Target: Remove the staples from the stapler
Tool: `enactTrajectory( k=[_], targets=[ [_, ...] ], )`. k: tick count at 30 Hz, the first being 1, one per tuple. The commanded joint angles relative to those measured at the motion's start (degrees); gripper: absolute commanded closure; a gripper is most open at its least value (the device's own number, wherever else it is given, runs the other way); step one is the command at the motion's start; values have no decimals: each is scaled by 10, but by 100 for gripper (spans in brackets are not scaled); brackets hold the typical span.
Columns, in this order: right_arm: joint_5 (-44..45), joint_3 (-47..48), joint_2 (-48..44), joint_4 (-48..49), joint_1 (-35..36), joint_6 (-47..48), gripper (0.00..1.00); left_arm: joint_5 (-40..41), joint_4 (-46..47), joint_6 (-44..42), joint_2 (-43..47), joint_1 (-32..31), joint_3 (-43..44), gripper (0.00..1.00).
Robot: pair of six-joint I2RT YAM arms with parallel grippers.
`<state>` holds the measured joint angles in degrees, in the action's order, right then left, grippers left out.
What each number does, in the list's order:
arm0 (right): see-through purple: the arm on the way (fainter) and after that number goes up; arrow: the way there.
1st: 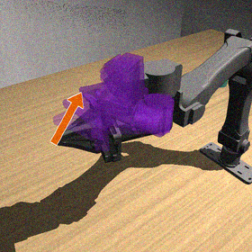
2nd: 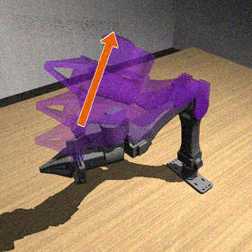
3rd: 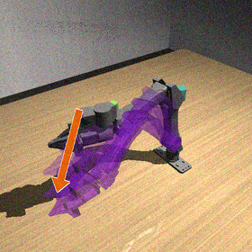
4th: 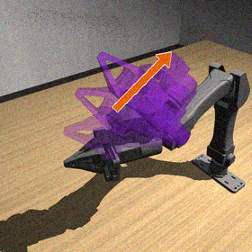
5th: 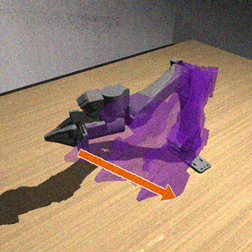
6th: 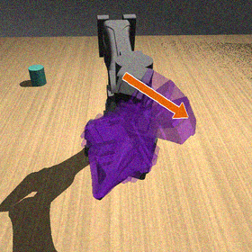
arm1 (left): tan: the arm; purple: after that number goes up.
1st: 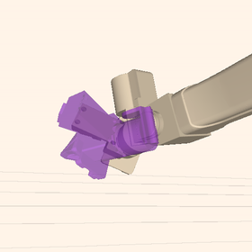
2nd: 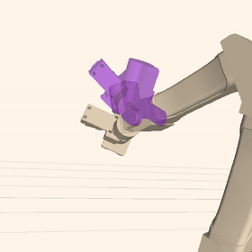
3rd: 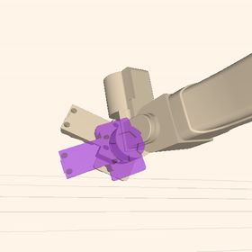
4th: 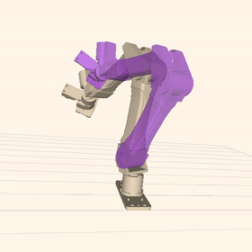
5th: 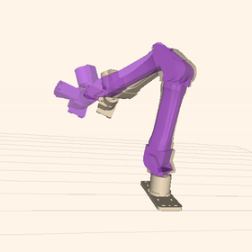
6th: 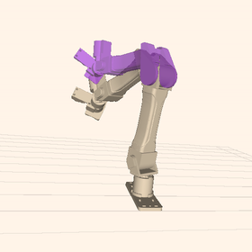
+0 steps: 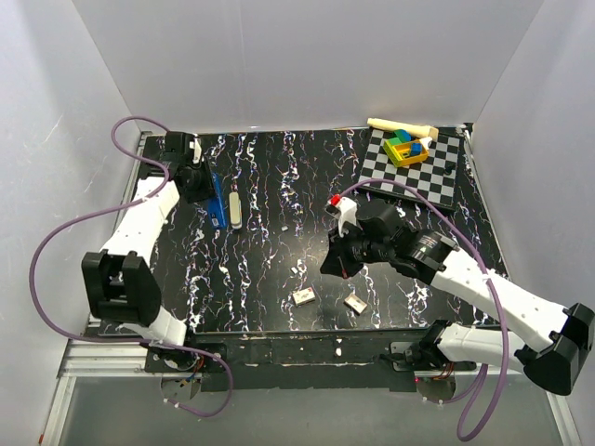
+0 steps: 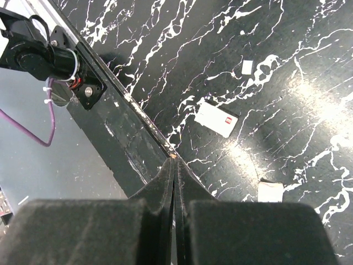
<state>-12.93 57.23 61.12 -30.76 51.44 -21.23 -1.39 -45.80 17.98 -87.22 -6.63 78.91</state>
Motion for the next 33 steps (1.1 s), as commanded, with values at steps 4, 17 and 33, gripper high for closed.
enactTrajectory(
  k=[4, 17, 33],
  targets=[
    [-33, -13, 5, 40, 0, -12, 99, -5, 33, -15, -58, 17, 17, 100],
    [-34, -23, 14, 39, 1, -13, 99, 56, 7, -34, -187, 29, 89, 100],
    [-43, -29, 37, 47, 1, -15, 99, 66, -54, -51, -294, 36, 159, 88]
  ],
)
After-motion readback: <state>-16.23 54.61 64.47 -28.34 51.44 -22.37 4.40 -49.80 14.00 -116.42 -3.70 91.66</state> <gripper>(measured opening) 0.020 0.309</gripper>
